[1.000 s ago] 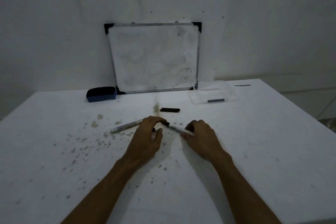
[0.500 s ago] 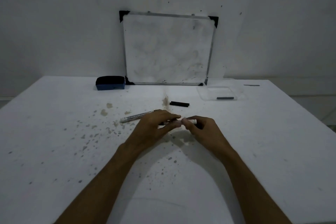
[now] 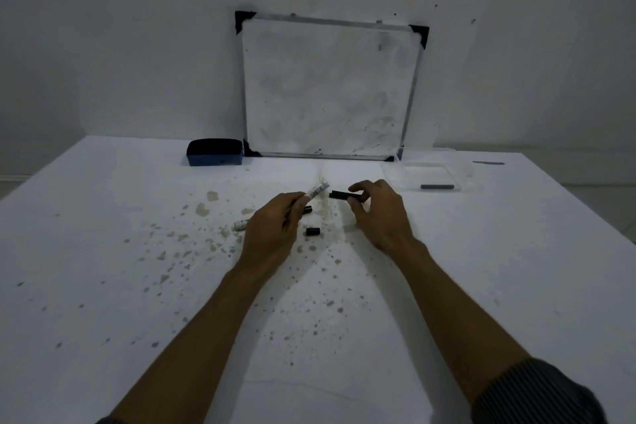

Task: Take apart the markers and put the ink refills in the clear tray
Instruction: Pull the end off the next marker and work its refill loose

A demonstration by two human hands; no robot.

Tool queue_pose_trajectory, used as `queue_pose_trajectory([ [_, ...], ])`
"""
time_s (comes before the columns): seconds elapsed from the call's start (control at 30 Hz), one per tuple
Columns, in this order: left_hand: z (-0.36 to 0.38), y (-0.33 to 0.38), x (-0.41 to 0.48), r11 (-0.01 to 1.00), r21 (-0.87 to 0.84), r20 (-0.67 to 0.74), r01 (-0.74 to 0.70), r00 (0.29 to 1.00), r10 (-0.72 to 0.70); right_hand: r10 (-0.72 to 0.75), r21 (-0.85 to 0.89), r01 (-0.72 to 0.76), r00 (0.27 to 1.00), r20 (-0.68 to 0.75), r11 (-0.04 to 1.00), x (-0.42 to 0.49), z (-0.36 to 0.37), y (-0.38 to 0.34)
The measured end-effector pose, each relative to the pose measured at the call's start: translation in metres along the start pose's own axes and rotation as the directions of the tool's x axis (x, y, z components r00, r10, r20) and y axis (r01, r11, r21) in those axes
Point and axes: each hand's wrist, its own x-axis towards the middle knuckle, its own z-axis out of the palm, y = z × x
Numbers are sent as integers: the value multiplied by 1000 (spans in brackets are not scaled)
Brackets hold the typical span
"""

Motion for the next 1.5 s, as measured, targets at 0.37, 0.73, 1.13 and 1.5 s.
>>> queue_pose_trajectory([
  [0.37,9,-16,8,993,-113,-49,-40,998,35,-84,-238,58,991,-100,970,16,24,8],
  [0.73,6,-1,9,875,-411,109,256,967,-231,57,524,-57,998,17,850,-13,-8,-21],
  [1.13,3,-4,3,901,-358,250,245,955,-160,292,925,-372,895,337,75,-18,-7,-12],
  [1.5,5,-5,-2,920,-345,260,185,961,-95,413,867,-396,874,256,301,-24,-2,-20],
])
